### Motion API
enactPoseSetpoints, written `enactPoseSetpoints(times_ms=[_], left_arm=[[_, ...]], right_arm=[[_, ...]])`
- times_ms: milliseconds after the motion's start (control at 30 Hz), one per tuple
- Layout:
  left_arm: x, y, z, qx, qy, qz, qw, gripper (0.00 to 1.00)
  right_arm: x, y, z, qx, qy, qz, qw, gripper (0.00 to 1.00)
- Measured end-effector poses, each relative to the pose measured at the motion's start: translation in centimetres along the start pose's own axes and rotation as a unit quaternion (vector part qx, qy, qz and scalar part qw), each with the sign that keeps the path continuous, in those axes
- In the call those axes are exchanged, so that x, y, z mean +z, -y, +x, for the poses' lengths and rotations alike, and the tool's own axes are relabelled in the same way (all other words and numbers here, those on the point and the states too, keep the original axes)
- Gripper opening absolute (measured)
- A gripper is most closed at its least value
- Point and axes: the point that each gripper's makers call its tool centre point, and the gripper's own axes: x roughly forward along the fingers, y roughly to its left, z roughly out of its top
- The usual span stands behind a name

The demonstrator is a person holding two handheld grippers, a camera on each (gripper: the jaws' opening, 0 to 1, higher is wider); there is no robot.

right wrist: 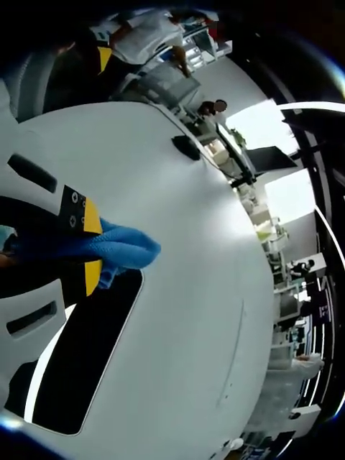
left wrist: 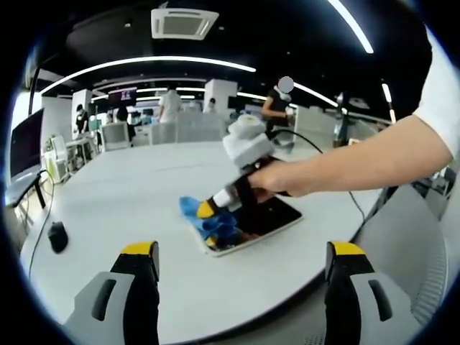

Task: Wipe the mirror surface with the cleaning cloth until all visible marks leave the cleaned area.

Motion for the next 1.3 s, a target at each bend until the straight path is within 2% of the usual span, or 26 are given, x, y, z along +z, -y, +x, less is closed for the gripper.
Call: enactPoseSetpoints(times_ms=[167,1300], left_arm=[[0.01,0.04,-0.03,-0.001,-0.001,0.003,1.0,0.96],[0.19,-0.04,-0.15,-0.001,0.008,0.002,1.0,0.96]], right_arm=[[-0.16,-0.12,-0.08,0.003,0.003,0.009,0.9999,0.06],[-0.73,0.0,-0.63,-0.005,-0.006,-0.013,0.9999,0.05]])
